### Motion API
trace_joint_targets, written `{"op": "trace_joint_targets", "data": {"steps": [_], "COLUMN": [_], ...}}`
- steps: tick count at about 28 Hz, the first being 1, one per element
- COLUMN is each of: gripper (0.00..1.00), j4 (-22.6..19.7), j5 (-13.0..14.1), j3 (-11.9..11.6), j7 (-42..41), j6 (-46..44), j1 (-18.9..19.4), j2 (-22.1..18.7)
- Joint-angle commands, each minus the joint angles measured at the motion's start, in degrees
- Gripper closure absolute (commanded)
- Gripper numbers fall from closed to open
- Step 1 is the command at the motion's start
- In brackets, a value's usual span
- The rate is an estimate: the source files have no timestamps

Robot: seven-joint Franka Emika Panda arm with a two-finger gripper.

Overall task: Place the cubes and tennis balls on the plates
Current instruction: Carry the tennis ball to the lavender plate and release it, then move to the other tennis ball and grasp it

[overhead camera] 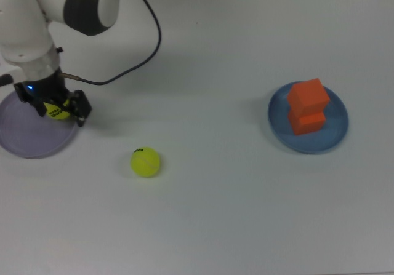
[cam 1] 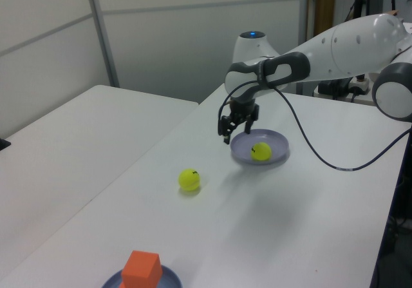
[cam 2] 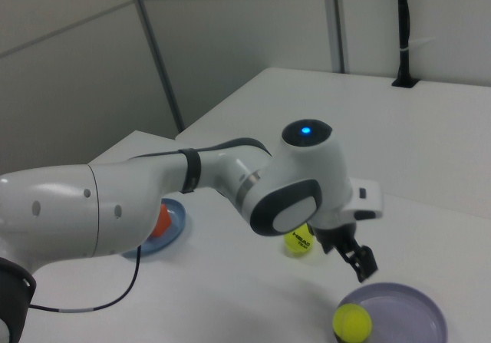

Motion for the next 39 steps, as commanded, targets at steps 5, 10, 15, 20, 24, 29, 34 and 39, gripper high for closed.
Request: {"op": "trace_joint_targets", "data": {"steps": [5,10,15,20,24,29,34,39], "gripper": [0.0,0.0,0.0,0.0,0.0,0.0,0.02,1.0], "j4": [1.97,2.58,2.58,2.67,2.67,2.67,2.67,2.76], "j5": [1.92,1.48,1.13,0.25,-1.42,-4.67,-5.03,-4.41], "j3": [6.87,9.86,10.48,10.48,10.48,10.48,10.57,10.57], "j7": [2.18,3.23,4.29,4.46,5.78,8.77,8.95,9.12], "j6": [-0.78,1.5,5.1,8.0,10.29,13.11,13.2,13.2], "j1": [-0.02,0.06,2.26,3.58,4.37,4.37,4.46,4.99], "j2": [0.13,0.92,2.5,4.61,6.28,8.22,9.18,9.18]}}
